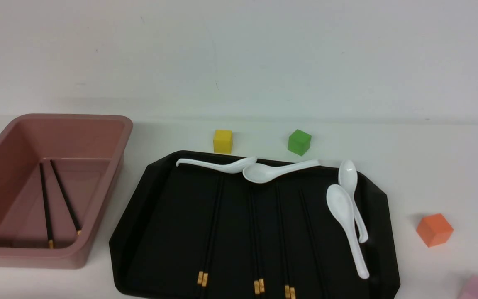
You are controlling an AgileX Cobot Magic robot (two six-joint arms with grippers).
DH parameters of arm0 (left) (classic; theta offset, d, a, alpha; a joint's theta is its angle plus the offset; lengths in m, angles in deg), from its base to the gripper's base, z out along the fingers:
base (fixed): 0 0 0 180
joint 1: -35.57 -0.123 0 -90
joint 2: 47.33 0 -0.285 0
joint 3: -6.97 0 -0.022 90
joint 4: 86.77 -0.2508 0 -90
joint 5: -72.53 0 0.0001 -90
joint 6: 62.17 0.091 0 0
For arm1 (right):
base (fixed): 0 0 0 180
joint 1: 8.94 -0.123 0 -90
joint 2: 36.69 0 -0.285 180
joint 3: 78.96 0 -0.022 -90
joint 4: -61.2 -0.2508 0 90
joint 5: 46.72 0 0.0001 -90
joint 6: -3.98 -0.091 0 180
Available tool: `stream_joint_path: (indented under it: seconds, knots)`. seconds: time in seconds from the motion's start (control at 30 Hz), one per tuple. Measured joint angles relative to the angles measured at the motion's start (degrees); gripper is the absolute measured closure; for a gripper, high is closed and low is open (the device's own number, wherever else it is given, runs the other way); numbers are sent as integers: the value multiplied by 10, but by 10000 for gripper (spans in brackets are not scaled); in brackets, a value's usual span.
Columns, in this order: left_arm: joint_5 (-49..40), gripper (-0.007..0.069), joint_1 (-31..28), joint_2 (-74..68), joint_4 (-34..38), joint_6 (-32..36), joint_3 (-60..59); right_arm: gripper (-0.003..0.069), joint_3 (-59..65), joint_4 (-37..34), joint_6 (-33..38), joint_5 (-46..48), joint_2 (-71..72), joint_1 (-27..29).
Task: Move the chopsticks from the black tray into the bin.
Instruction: Use the left arm to grab a pair of chopsticks
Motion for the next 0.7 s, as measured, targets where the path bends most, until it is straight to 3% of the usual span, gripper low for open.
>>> stream_joint_path:
  seconds: [0.2, 0.33, 0.53, 0.7]
  knots:
    - [8, 524, 0, 0, 282, -187, 0, 419, 0, 0, 0, 0, 0, 0]
    - [15, 521, 0, 0, 372, -218, 0, 419, 0, 0, 0, 0, 0, 0]
    - [59, 536, 0, 0, 388, -215, 6, 419, 0, 0, 0, 0, 0, 0]
    - [56, 637, 0, -25, 356, -145, 109, 419, 0, 0, 0, 0, 0, 0]
